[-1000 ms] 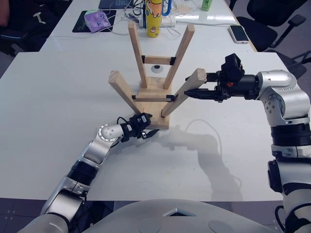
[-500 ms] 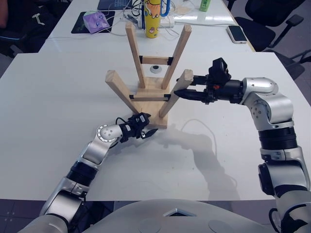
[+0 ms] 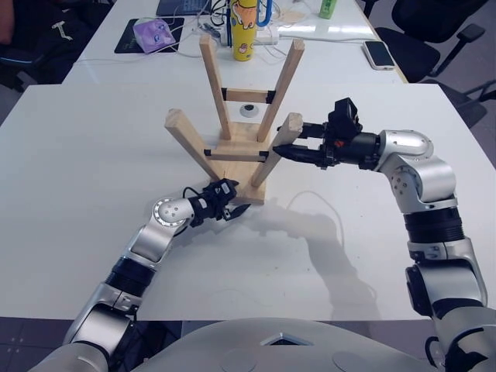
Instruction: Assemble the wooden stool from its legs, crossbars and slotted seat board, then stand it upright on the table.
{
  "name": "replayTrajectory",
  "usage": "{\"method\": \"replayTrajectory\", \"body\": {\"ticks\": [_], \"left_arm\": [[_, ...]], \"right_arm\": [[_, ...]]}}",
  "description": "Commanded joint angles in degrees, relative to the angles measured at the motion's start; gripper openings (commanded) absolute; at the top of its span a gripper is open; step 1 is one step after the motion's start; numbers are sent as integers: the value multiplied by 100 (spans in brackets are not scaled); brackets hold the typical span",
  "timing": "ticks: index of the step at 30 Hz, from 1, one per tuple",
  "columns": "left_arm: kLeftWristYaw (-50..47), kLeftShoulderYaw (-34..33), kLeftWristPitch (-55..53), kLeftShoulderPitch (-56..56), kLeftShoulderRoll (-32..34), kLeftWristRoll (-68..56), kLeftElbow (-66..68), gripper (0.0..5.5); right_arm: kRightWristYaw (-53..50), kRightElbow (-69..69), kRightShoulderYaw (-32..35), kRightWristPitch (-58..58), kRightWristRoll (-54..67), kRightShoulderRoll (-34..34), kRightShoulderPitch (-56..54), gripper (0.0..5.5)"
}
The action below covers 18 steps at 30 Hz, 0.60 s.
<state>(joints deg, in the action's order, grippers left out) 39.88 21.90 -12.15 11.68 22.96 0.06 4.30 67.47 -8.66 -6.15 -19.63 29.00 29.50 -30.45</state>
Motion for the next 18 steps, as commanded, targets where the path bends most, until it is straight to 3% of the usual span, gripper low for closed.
{"method": "replayTrajectory", "body": {"ticks": [1,6,10,16,18], "left_arm": [[228,370,-693,-428,-86,85,574,345],[197,268,-772,-475,-136,-37,565,345],[193,270,-780,-478,-128,-89,592,345],[138,238,-802,-448,-163,-85,682,345],[92,203,-815,-440,-187,-77,709,345]], "right_arm": [[535,53,-1059,-531,-288,-99,733,207],[630,559,-1366,-619,-156,65,1077,207],[-59,-10,-1218,-312,-494,-296,920,207],[-7,-48,-1040,-298,-274,-341,860,207],[-38,-48,-949,-320,-217,-324,862,248]]}}
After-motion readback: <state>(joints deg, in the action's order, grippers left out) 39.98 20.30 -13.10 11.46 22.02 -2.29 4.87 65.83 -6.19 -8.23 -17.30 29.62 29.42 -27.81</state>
